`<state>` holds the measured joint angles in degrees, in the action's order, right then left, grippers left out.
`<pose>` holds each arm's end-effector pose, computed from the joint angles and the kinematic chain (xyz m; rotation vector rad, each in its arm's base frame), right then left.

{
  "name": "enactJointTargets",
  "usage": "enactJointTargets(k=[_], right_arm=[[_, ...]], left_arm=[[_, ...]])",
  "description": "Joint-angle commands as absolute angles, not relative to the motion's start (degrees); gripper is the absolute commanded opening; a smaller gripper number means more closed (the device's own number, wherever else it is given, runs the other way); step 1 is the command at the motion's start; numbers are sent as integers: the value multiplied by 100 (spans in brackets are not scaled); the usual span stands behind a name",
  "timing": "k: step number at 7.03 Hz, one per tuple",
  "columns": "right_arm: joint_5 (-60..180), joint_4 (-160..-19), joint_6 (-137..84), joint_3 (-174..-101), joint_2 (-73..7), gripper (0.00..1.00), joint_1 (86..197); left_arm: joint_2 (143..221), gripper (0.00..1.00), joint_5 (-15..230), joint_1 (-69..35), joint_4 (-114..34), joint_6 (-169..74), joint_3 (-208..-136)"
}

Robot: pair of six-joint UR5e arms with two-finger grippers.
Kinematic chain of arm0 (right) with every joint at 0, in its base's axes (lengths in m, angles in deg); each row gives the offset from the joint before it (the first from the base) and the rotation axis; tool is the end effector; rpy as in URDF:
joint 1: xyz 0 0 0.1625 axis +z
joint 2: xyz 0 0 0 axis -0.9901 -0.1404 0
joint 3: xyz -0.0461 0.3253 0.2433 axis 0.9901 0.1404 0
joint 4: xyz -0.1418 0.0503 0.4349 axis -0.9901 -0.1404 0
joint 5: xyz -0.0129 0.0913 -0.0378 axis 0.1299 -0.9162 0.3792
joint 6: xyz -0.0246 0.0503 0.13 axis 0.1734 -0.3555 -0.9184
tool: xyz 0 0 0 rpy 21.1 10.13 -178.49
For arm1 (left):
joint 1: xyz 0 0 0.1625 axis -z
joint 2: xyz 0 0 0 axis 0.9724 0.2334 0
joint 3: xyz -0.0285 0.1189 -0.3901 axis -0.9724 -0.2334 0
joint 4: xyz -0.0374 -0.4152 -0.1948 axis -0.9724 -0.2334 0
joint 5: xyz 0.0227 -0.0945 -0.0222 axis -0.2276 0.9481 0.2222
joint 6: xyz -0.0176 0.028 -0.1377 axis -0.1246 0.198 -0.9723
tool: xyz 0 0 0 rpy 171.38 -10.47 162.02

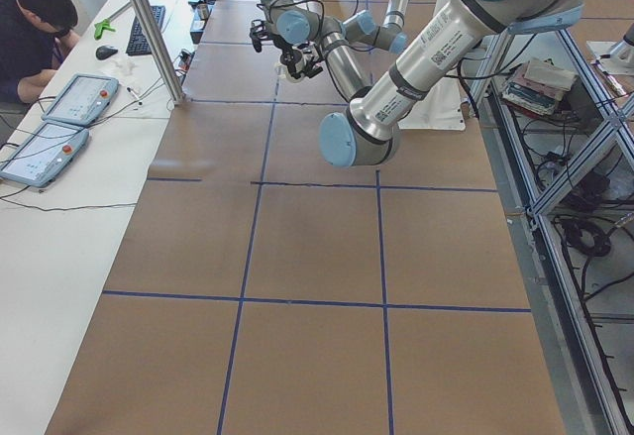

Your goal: Left arm hands cup to right arm to dump lemon

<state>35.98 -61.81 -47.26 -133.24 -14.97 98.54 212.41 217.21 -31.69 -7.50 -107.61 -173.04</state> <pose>-0.6296 -0.4276 0.1375 1.2390 -0.7089 -0.0022 0.4907 -0.5430 0.0831 -0.2114 1.0009 -0.1827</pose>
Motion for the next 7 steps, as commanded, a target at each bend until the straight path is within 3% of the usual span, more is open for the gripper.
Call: enactJointTargets(k=[1, 4, 5, 7], right_arm=[[3607, -6170, -4727, -13324, -1490, 42, 9854], [3607, -6170, -4727, -13324, -1499, 42, 9854], [3607, -6170, -4727, -13324, -1507, 43, 9854], [3607, -6170, -4727, -13324, -1507, 44, 9854]], left_arm=[[21226, 58, 21718, -3221, -832, -10913, -17299], [21217, 15, 21727, -3221, -832, -10913, -17299], [21217, 8, 21719, -3221, -832, -10905, -17299], [21217, 8, 21718, -3221, -832, -10878, -17299]])
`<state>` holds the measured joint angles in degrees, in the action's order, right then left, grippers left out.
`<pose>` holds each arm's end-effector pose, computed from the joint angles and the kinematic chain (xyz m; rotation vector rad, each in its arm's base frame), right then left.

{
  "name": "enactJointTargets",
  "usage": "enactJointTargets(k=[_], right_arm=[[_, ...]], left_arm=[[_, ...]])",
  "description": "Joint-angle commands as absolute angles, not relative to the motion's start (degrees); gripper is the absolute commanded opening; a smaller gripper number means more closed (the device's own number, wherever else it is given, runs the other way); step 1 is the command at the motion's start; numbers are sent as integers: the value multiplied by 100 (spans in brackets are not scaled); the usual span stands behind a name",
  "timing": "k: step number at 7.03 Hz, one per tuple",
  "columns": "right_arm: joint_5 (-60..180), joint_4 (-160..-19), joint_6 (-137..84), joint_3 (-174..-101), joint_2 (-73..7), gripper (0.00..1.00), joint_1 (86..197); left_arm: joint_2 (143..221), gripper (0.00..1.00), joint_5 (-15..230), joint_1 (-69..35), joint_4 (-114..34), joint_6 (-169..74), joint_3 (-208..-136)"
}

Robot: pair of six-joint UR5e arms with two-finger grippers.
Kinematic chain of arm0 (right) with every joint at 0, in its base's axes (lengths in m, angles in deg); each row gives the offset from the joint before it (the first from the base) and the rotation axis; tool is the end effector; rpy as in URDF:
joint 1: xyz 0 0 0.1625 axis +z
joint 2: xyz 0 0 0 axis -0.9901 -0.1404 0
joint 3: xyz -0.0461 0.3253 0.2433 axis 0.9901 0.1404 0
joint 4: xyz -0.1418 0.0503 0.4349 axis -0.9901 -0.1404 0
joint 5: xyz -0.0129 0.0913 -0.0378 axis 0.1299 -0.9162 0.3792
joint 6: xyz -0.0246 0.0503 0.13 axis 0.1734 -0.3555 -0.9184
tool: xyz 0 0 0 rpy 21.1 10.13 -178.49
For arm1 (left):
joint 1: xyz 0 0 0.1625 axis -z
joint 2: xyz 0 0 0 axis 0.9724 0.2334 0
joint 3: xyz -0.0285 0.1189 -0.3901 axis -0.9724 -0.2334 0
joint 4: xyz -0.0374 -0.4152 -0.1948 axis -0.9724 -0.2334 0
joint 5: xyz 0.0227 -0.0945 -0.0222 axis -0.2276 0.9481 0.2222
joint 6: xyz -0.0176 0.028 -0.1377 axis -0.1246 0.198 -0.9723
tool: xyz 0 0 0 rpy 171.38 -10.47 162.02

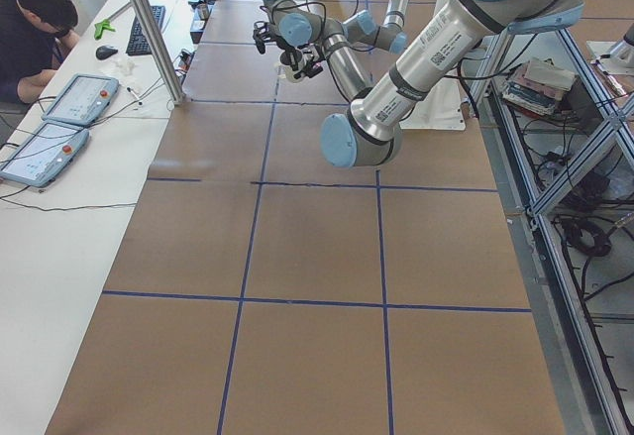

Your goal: Left arm hands cup to right arm to dump lemon

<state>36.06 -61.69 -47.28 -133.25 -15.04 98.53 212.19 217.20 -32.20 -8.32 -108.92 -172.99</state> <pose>-0.6293 -0.4275 0.1380 1.2399 -0.7092 -0.0005 0.4959 -0.5391 0.0842 -0.2218 1.0049 -0.1914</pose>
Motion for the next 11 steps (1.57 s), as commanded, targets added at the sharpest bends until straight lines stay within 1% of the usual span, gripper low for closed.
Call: enactJointTargets(k=[1, 2, 8, 9, 11], right_arm=[[3607, -6144, -4736, -13324, -1507, 72, 9854], [3598, -6135, -4762, -13324, -1516, 99, 9854], [3598, -6135, -4754, -13324, -1560, 99, 9811], [3598, -6135, -4754, -13324, -1560, 99, 9793], [3598, -6126, -4754, -13333, -1569, 99, 9732]], left_arm=[[21217, 3, 21718, -3212, -832, -10896, -17299], [21217, 1, 21718, -3212, -832, -10896, -17299], [21226, 0, 21718, -3212, -840, -10896, -17247], [21244, 0, 21718, -3194, -849, -10887, -17133], [21270, 0, 21710, -3055, -1453, -10905, -16590]])
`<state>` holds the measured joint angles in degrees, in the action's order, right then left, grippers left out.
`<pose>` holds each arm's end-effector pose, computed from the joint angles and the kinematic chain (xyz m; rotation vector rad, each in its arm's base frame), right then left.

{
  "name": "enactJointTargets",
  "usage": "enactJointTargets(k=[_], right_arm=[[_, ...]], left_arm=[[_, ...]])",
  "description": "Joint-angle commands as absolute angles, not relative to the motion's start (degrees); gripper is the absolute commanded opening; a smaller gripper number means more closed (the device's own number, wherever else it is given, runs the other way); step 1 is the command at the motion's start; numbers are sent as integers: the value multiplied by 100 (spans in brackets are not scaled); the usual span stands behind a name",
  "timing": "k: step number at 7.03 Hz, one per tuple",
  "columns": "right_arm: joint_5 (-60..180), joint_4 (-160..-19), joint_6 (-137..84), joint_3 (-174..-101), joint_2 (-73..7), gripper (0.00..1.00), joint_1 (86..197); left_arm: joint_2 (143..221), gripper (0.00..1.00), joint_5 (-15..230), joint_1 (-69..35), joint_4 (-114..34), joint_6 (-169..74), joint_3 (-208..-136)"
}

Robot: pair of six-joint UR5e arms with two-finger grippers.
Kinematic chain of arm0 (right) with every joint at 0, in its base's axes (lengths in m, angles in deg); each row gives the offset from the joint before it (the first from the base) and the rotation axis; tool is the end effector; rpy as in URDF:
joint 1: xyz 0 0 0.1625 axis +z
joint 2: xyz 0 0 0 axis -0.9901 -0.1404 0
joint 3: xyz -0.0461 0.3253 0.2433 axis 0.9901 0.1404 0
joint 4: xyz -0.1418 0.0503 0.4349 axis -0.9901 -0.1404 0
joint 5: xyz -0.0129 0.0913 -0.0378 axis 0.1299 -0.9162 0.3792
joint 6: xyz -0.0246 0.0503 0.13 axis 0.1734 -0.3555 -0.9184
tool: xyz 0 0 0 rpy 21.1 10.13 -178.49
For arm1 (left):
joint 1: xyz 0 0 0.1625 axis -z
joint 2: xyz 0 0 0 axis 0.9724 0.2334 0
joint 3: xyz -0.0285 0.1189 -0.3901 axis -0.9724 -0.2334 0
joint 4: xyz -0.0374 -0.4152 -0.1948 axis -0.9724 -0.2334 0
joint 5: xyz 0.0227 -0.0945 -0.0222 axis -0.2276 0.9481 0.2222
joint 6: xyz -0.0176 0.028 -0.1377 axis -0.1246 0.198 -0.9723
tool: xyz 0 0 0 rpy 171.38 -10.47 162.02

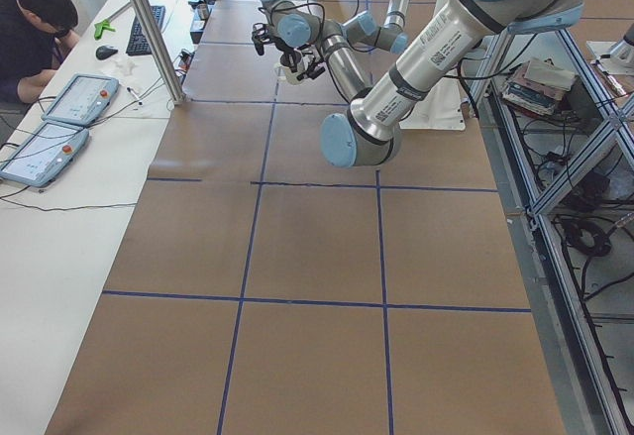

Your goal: Left arm hands cup to right arm to dump lemon

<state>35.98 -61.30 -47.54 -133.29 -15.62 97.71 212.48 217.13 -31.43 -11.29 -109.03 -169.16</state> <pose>-0.6350 -0.4182 0.1443 1.2315 -0.7195 -0.0109 0.5042 -0.5615 0.1018 -0.2206 0.9984 -0.2102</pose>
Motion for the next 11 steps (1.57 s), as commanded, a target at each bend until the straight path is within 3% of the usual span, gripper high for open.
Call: enactJointTargets(k=[1, 3, 5, 8, 11], right_arm=[[3598, -6126, -4754, -13333, -1569, 99, 9714], [3563, -5978, -4762, -13359, -1569, 99, 9740], [3084, -5985, -5085, -13350, -1569, 99, 9975], [1401, -6898, -5604, -13350, -1692, 98, 11028], [-684, -7725, -5572, -13350, -1893, 99, 12372]], left_arm=[[21279, 0, 21710, -2810, -1577, -10844, -16413], [21201, 0, 21710, -2370, -1491, -10284, -16315], [20570, 0, 21850, -1992, -1473, -9398, -16402], [18894, 0, 21772, -1517, -1473, -8165, -17769], [17459, 0, 21266, -1516, -1726, -7521, -18467]])
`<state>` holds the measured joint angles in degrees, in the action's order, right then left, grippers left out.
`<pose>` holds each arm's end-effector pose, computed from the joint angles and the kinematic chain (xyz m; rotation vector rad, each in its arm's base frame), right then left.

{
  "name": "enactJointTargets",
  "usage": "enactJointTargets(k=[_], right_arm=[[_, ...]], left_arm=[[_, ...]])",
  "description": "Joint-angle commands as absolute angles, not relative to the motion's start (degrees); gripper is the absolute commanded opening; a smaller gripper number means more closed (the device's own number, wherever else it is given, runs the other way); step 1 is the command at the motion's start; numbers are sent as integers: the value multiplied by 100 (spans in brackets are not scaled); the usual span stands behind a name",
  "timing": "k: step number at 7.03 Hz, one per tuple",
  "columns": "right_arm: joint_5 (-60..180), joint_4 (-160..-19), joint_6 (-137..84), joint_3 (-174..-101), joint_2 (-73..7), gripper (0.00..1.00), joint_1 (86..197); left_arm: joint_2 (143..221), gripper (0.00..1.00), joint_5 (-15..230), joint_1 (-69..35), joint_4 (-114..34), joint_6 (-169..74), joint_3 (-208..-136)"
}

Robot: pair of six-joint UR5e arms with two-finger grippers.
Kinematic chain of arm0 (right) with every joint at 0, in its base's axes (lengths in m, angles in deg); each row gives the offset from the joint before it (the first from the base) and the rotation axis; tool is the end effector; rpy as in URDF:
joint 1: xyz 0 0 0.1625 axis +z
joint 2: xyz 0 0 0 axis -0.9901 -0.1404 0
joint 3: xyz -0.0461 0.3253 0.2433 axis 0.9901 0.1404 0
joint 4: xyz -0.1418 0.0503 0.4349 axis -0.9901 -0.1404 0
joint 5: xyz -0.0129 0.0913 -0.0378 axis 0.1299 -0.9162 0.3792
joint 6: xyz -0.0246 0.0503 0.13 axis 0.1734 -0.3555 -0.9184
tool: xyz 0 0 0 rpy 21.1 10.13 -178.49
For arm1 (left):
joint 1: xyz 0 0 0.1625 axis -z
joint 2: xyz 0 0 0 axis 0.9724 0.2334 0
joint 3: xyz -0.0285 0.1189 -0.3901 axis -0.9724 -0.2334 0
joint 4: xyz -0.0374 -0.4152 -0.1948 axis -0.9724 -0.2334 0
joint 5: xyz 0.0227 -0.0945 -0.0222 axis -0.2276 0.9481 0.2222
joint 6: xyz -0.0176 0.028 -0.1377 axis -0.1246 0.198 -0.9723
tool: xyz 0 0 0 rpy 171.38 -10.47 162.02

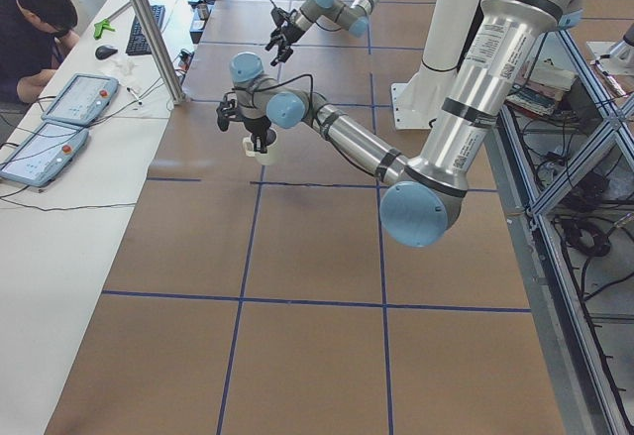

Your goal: Left arm hands cup to right arm to dump lemon

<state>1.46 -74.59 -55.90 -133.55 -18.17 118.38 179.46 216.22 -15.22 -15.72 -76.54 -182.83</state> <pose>-0.5272 -0.5810 0.2213 0.8100 -0.7536 -0.0357 0.2744 -0.5866 0.3846 0.0078 0.8598 -0.0562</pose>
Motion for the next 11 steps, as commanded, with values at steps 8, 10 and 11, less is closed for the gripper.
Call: enactJointTargets(k=[8, 10, 11], right_arm=[[-4391, -8631, -2664, -13359, -3132, 99, 15092], [-4618, -8666, -2251, -13350, -3308, 99, 15303], [-4620, -8657, -2162, -13368, -3492, 100, 15312]], left_arm=[[15777, 6, 21165, -1577, -3247, -7512, -18258], [15803, 66, 21165, -1586, -3407, -7495, -18204], [15769, 100, 21165, -1586, -3398, -7190, -18239]])
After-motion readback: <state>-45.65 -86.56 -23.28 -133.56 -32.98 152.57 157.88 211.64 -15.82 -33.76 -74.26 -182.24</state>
